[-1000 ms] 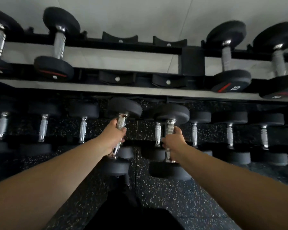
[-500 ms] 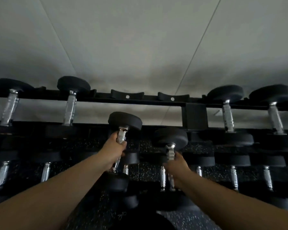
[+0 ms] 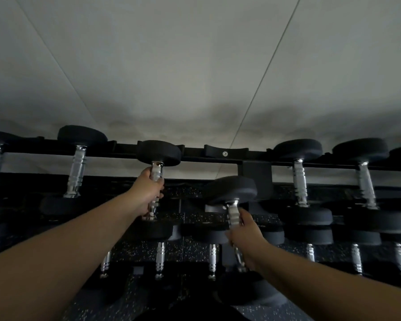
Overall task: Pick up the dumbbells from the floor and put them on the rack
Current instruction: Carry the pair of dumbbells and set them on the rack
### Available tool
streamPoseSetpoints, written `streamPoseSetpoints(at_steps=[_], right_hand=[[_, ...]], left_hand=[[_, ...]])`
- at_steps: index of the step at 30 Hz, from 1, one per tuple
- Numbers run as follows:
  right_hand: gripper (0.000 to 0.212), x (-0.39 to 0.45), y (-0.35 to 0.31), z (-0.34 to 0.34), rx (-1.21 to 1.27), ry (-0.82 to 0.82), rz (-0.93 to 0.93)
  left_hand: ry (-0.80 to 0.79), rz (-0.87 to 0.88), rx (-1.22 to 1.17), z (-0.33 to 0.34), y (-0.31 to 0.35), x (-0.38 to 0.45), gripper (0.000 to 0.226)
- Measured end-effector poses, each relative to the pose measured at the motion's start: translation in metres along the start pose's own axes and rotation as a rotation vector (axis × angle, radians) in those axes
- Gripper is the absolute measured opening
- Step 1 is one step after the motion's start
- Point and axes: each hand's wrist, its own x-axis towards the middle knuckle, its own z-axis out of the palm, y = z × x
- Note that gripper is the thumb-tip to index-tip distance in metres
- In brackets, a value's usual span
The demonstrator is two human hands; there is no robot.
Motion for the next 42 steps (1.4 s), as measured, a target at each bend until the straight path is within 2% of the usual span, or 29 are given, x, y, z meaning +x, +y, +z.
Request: streamPoseSetpoints(at_steps=[4,9,15,19,23,28,33,37,42], right_hand=[[0.058,0.019,-0.023,-0.006,-0.041,0.035,-0.061],[0.062,0.044,-0.055,-0.004,0.062,0.084,-0.009],[0.063,0.076,-0.081,0.005,0.052,0.052,-0.066],[0.057,0.096,-0.094,0.015,0.095,0.07,-0.023],[0.065,0.111,-0.1,0.019,0.079,0.108,-0.014],[0.065,0.13,-0.092,0.017,0.072,0.169,0.001],[0.074,0.141,-0.081,0.009,0.048,0.142,0.012],[0.07,0.144,-0.079,0.004,-0.043,0.076,-0.002],[0.071,0.145,-0.074,0.003,-0.121,0.096,-0.076]], left_hand=[[-0.008,-0.008,-0.002,0.004,0.006,0.011,0.024],[0.002,0.013,-0.012,0.009,0.011,0.027,0.03],[0.005,0.074,-0.002,0.01,0.027,0.048,0.035],[0.007,0.038,-0.009,0.01,0.029,0.057,0.036],[0.027,0.031,-0.002,0.01,0.018,0.063,0.033],[0.006,0.035,0.054,0.012,0.013,0.067,0.046],[-0.049,0.018,0.097,0.009,0.014,0.075,0.055],[-0.031,0.015,0.125,0.01,0.012,0.077,0.056],[-0.026,-0.011,0.166,0.013,0.013,0.077,0.052]])
